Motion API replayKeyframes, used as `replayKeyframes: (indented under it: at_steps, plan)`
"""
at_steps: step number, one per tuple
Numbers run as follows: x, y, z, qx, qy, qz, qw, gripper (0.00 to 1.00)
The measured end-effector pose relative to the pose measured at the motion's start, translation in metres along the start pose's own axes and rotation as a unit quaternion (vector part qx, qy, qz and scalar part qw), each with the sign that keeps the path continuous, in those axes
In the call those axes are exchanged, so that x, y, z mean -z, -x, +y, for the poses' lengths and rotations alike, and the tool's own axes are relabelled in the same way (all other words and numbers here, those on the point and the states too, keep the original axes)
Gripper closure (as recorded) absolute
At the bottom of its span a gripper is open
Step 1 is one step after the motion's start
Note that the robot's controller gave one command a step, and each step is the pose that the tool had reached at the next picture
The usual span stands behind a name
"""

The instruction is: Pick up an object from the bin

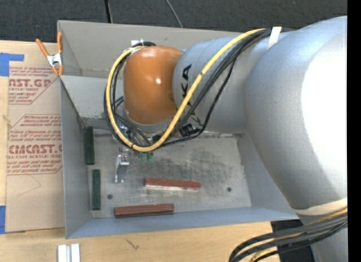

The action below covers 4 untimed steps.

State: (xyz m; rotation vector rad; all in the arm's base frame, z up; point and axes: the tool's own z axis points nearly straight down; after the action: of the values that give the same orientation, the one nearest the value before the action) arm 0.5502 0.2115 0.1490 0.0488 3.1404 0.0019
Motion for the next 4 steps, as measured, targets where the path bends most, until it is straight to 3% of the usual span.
replayKeyframes:
  at_steps: [1, 2, 3, 4]
  plan:
    - [-0.018, -0.023, -0.026, 0.045, 0.002, -0.0041, 0.999, 0.0]
    - [-0.046, -0.037, -0.06, 0.058, -0.001, 0.0018, 0.9983, 0.0]
    - [-0.053, -0.014, -0.068, 0.094, 0.0, 0.0, 0.9956, 0.0]
    - [-0.071, -0.031, -0.127, 0.179, 0.002, -0.0119, 0.9837, 1.0]
